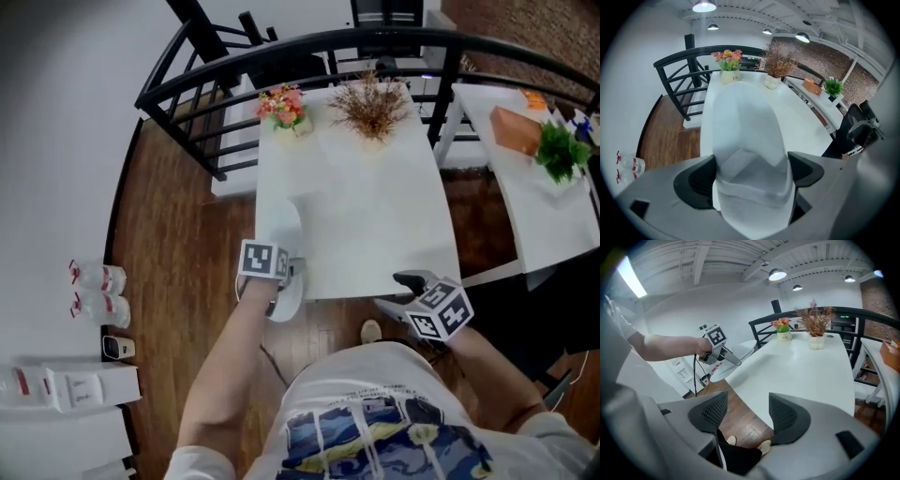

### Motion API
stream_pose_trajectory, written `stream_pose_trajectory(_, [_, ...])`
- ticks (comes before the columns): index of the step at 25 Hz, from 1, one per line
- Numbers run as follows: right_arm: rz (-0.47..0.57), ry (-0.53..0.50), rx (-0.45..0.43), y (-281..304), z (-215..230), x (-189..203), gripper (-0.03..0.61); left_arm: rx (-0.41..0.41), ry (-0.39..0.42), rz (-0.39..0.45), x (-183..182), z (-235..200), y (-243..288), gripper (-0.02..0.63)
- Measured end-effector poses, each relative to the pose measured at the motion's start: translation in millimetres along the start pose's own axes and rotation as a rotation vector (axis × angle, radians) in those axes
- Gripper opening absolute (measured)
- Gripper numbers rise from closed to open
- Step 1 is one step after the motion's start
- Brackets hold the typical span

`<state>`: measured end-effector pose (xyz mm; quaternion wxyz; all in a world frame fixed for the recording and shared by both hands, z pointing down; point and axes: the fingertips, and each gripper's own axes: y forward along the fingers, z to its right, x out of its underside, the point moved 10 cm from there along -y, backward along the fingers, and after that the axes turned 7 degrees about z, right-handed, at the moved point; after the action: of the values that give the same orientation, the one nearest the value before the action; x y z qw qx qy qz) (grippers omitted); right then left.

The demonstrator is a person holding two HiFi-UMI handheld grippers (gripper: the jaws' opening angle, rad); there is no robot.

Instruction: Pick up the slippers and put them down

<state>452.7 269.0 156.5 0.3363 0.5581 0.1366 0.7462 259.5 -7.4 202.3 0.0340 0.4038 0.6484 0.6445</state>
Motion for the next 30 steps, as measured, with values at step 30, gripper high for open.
stream_pose_trajectory(30, [-0.352,-0.271,-0.296,294.0,-351.3,46.1,0.287,-0.156,-0.421,0.032,348.4,-333.8,-145.3,0.474])
